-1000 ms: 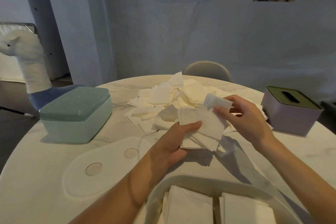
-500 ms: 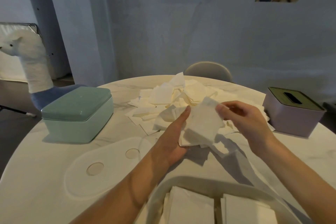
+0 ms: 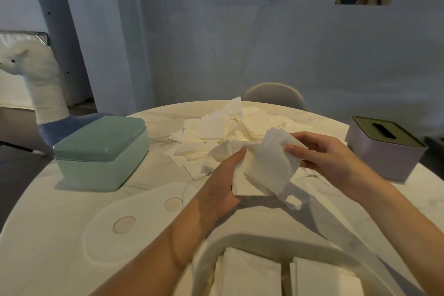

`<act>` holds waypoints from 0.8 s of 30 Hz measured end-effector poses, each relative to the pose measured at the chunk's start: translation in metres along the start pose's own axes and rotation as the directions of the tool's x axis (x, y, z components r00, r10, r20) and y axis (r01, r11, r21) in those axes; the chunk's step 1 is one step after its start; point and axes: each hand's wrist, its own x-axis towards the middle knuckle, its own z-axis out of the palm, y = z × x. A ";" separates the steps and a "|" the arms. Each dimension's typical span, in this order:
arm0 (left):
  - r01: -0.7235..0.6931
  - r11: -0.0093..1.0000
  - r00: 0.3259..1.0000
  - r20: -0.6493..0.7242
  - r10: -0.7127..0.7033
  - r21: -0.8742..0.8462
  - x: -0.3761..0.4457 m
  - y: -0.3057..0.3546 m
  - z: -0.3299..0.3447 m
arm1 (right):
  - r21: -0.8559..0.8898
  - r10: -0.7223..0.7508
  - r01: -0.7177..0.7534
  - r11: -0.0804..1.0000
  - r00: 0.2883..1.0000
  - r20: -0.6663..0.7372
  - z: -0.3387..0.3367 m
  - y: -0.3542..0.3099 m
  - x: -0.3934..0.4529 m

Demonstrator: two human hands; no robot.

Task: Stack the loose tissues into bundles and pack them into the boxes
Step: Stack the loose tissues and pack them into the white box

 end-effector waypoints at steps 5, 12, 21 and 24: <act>0.099 0.995 0.989 0.107 -0.100 0.013 -0.003 0.004 -0.001 | 0.225 0.032 -0.080 0.971 0.978 0.208 0.004 -0.012 -0.007; 0.136 0.977 0.974 0.160 -0.163 0.165 -0.006 0.000 0.010 | -0.347 -0.191 0.163 0.924 0.980 -0.048 0.022 0.010 0.001; 0.120 0.978 0.990 0.056 -0.131 0.170 -0.001 -0.004 0.006 | -0.458 -0.321 0.236 0.857 0.940 -0.116 0.013 0.011 0.005; 0.073 0.991 0.997 -0.001 -0.073 0.111 0.002 -0.004 0.003 | -0.446 -0.279 0.213 0.870 0.956 -0.088 0.006 0.008 0.005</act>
